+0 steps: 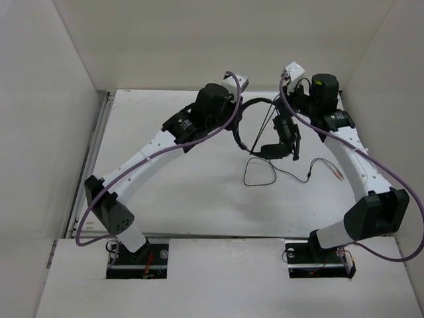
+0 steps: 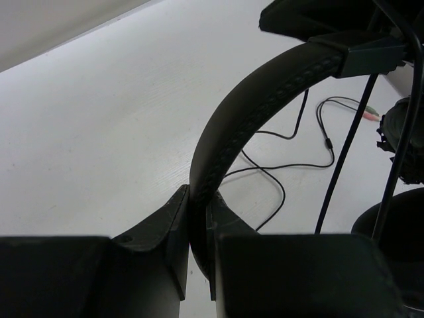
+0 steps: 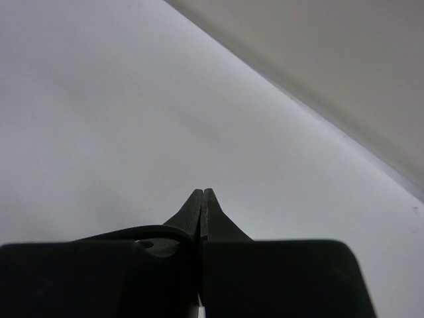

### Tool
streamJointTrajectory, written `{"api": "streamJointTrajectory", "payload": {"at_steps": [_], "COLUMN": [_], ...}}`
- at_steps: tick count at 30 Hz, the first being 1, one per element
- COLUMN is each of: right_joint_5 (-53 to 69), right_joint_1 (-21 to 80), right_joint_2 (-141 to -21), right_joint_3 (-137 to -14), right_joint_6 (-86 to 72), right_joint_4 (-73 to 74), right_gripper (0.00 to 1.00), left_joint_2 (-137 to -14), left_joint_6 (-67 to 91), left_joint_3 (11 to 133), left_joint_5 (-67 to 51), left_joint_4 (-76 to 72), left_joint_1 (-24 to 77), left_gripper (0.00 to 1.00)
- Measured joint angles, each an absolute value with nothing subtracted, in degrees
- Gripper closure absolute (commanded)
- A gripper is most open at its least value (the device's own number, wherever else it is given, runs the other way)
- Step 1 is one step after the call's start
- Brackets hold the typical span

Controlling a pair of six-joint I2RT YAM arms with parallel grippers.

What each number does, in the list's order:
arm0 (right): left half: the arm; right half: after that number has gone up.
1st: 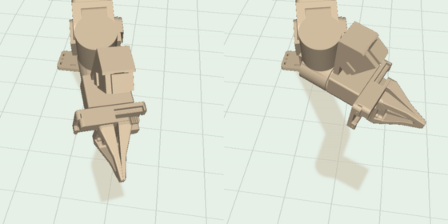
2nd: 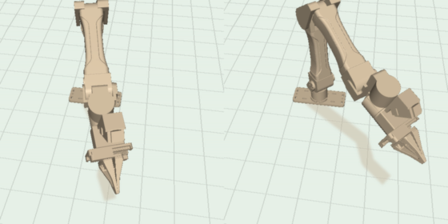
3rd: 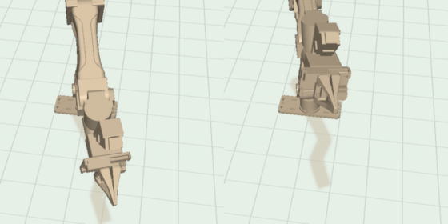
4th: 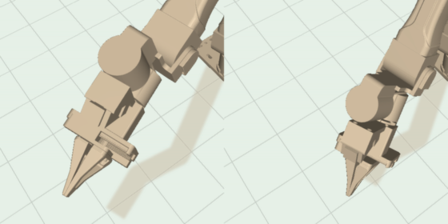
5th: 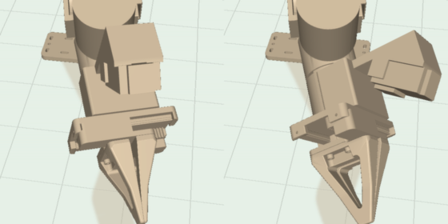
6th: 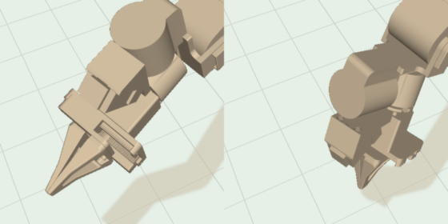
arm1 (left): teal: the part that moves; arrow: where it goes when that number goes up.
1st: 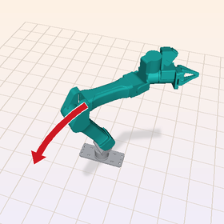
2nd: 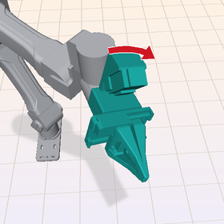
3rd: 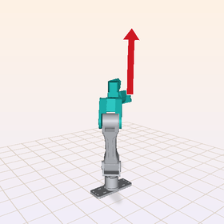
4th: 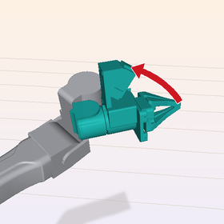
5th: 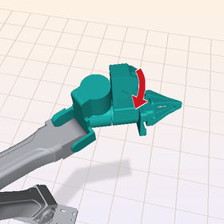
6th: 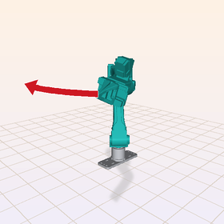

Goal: Wrap the headphones

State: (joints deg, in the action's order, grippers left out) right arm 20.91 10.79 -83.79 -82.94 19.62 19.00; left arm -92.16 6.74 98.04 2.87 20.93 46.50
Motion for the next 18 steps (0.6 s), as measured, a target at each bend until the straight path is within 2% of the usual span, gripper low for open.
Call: {"api": "streamJointTrajectory", "payload": {"at_steps": [7,14,18], "right_joint_5": [34.5,46.2,50.0], "right_joint_1": [7.4,4.3,4.1], "right_joint_2": [-82.9,-81.6,-80.6], "right_joint_3": [-79.5,-70.6,-64.2], "right_joint_6": [8.3,-8.4,-17.5], "right_joint_4": [17.6,7.0,-0.5], "right_gripper": [0.94,0.79,0.75], "left_joint_2": [-92.2,-92.9,-94.0], "left_joint_6": [6.7,7.2,7.4], "left_joint_3": [101.8,111.0,117.2], "left_joint_5": [1.6,-1.0,-1.8], "left_joint_4": [22.6,23.2,23.0], "left_joint_1": [46.5,47.3,47.5], "left_gripper": [1.00,1.00,1.00]}}
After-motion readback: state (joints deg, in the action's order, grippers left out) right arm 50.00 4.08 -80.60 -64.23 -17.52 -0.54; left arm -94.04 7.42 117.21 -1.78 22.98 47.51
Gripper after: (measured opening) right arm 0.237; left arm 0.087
